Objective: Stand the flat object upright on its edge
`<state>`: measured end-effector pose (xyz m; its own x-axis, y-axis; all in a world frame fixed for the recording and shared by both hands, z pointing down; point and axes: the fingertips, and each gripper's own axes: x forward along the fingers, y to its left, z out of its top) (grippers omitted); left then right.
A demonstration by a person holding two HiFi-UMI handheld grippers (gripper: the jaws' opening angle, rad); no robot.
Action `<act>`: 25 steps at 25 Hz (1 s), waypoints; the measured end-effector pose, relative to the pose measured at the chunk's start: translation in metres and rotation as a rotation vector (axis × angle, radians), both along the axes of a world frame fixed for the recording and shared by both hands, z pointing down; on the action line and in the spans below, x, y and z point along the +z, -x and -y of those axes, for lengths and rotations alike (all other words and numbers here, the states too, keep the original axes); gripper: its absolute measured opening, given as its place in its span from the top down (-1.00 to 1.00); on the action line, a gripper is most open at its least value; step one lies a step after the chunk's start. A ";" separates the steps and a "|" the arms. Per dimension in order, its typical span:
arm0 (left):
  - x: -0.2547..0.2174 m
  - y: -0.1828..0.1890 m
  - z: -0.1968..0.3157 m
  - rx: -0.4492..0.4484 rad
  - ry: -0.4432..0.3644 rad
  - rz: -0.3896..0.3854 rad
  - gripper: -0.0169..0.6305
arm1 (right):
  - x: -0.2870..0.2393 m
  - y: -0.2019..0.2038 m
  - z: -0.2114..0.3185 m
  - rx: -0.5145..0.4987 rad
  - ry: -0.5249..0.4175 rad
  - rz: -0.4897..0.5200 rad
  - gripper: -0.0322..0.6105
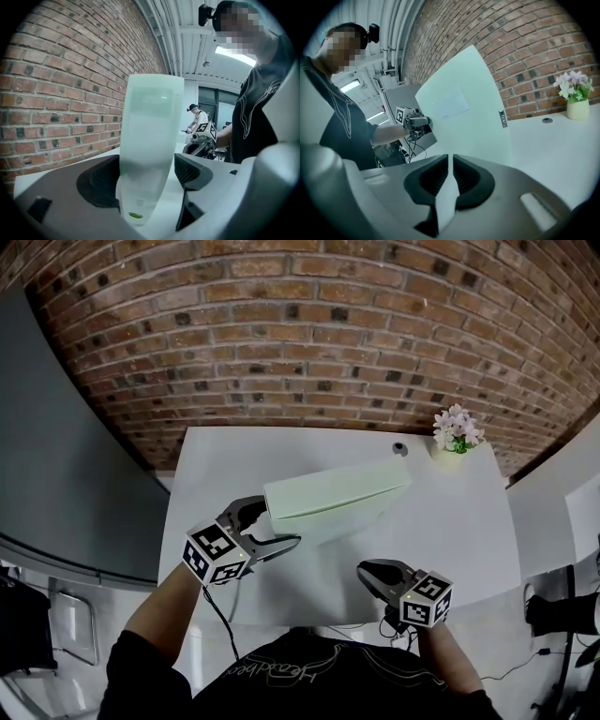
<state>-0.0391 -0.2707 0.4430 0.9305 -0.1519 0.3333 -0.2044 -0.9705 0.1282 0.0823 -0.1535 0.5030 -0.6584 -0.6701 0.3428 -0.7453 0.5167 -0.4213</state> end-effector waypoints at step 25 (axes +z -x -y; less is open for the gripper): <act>0.000 0.027 -0.030 -0.302 -0.046 0.035 0.01 | 0.023 0.002 -0.057 -0.106 0.074 0.021 0.89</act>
